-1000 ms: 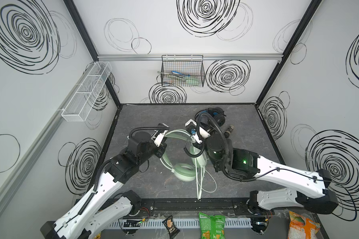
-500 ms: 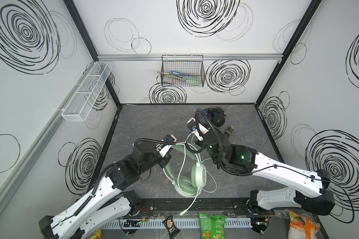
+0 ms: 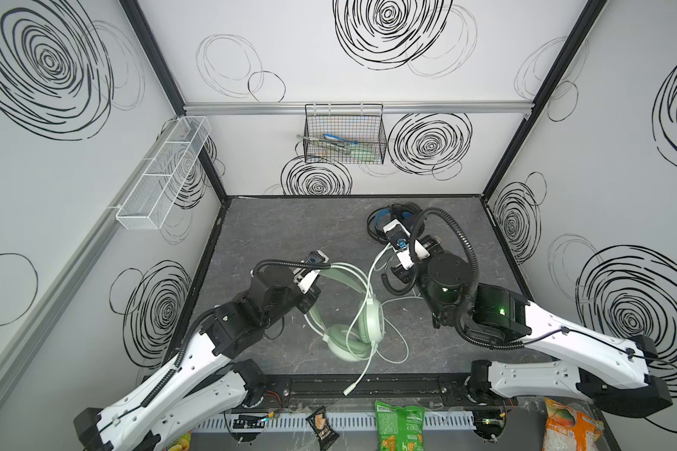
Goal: Wrap the headphones
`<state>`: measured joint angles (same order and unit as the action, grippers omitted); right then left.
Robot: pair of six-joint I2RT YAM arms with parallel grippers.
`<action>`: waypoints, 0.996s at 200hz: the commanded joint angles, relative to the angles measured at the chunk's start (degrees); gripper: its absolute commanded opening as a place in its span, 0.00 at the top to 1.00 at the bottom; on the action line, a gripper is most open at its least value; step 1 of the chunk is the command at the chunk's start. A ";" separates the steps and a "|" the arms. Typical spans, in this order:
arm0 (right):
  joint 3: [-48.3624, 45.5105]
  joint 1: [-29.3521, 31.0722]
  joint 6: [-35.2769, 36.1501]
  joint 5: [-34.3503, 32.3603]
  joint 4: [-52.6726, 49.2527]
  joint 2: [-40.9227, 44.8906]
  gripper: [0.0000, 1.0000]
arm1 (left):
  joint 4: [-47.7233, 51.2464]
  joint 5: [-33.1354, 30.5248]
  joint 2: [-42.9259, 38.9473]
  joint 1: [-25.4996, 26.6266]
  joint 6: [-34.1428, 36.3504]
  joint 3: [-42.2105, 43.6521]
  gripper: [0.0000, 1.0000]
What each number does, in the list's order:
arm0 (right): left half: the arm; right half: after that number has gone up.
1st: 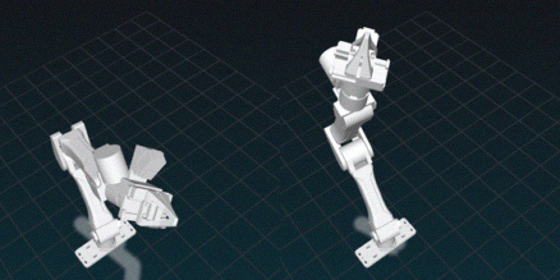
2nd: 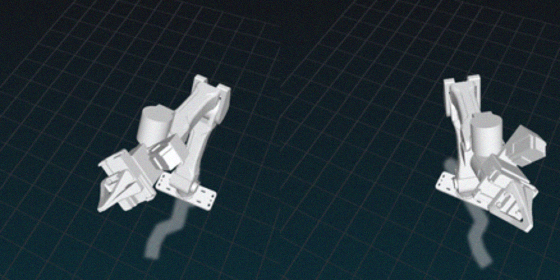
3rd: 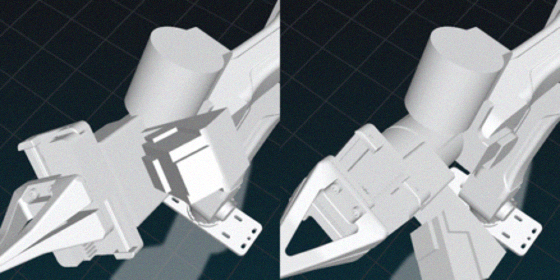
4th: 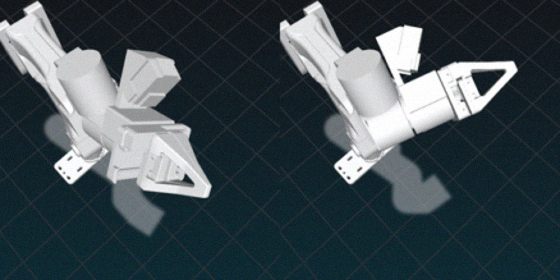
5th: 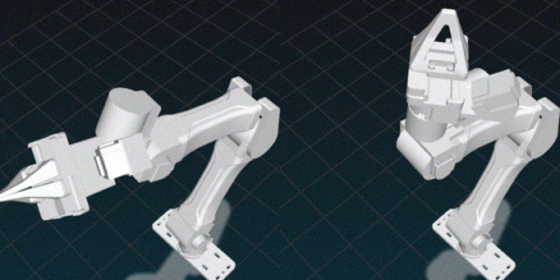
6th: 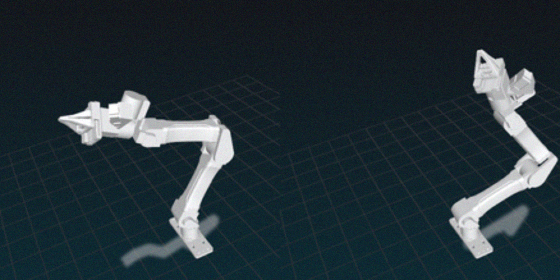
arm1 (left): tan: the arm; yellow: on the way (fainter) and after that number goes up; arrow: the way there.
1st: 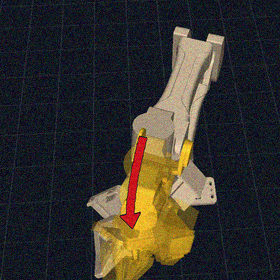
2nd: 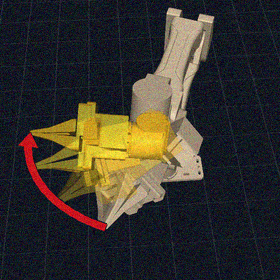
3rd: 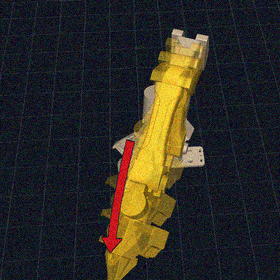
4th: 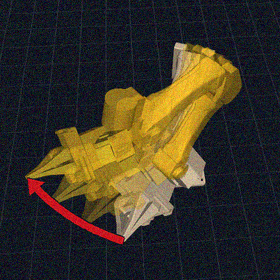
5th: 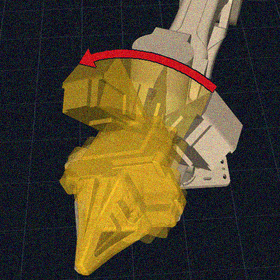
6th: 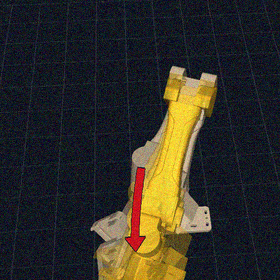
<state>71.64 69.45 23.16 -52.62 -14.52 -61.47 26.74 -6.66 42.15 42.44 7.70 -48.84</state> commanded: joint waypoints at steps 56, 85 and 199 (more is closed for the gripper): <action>-2.28 -8.63 -7.11 8.94 0.74 0.34 1.00 | -8.86 13.97 -4.49 2.05 -4.63 -3.70 1.00; -3.92 -9.47 -8.10 9.82 2.49 0.24 0.99 | -10.49 16.29 -5.73 2.56 -7.69 -4.90 1.00; -13.01 -15.22 -17.90 11.43 4.32 5.07 1.00 | -11.05 12.42 -7.17 2.63 -11.59 -8.63 1.00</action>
<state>60.18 54.98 8.91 -41.08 -11.79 -56.95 22.65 4.40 36.29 44.73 -0.51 -54.43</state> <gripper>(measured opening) 0.064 0.076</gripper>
